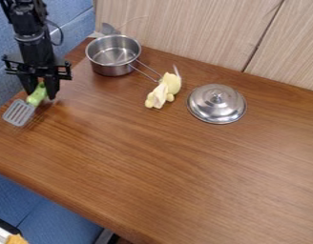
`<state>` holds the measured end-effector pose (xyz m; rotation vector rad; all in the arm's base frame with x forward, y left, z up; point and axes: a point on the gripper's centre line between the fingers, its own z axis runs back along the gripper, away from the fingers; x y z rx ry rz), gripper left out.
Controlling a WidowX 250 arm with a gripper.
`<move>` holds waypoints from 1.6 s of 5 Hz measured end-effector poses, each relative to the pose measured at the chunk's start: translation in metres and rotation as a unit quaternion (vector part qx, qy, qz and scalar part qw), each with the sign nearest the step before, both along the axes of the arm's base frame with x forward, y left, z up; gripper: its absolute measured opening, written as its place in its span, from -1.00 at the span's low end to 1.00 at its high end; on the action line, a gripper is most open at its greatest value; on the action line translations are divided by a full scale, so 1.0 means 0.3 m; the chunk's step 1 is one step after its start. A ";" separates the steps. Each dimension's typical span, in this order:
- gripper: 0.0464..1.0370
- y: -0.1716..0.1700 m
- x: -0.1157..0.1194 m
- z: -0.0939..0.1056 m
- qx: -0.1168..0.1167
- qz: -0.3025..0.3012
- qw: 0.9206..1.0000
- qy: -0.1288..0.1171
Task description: Move the spatula to the middle left of the table
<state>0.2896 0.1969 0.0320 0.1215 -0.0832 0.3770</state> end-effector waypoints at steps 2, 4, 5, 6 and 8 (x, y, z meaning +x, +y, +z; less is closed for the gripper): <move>-0.06 0.002 0.016 -0.028 -0.009 -0.010 1.000 0.013; 0.93 -0.024 0.022 -0.030 0.002 -0.013 1.000 0.022; 0.93 -0.024 0.019 -0.029 0.005 -0.009 1.000 0.026; 0.92 -0.047 0.027 -0.015 0.009 -0.011 1.000 0.027; 0.92 -0.058 0.064 0.126 0.031 0.011 0.999 -0.012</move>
